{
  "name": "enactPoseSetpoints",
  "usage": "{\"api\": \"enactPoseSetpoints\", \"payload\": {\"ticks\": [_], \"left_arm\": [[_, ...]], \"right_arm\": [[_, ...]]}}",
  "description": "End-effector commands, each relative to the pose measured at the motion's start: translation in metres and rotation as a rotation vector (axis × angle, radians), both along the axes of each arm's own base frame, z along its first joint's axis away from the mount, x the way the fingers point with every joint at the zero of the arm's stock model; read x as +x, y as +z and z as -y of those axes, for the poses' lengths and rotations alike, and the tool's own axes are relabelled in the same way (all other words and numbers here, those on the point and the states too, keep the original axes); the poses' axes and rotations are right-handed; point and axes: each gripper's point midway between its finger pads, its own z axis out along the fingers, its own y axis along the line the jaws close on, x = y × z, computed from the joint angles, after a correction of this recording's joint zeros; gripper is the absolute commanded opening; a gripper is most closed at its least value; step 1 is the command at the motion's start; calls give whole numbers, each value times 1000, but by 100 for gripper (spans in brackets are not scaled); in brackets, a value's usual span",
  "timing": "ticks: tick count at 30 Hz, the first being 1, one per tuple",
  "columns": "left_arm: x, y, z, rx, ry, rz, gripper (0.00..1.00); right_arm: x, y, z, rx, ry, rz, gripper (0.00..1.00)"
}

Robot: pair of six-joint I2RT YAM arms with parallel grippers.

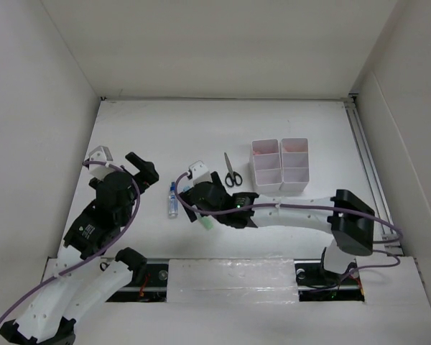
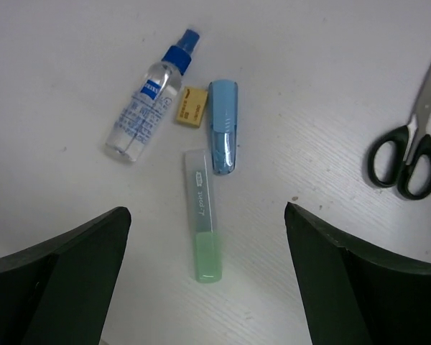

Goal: Sort the stationery into containers
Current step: Pick up the pen from the center of the board.

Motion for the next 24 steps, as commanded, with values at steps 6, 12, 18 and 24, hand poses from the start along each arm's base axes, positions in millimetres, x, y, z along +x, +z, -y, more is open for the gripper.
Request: {"api": "enactPoseSetpoints", "payload": {"ticks": [6,12,18,24], "left_arm": [[4,16,8,-20,-37,35,100],[3,20,9,-24,-49,50,100],[0,24,7,-36,-49,70,100],[-1,24,9,-39,-58,68,100]], "right_arm": [[-5,-25,-21,-15,237,-153,92],[-4,-68,-26,-175,237,-246,79],[-1,-99,-13,-255,172,-300,79],[-1,-104,-22,-251,187,-315,72]]}}
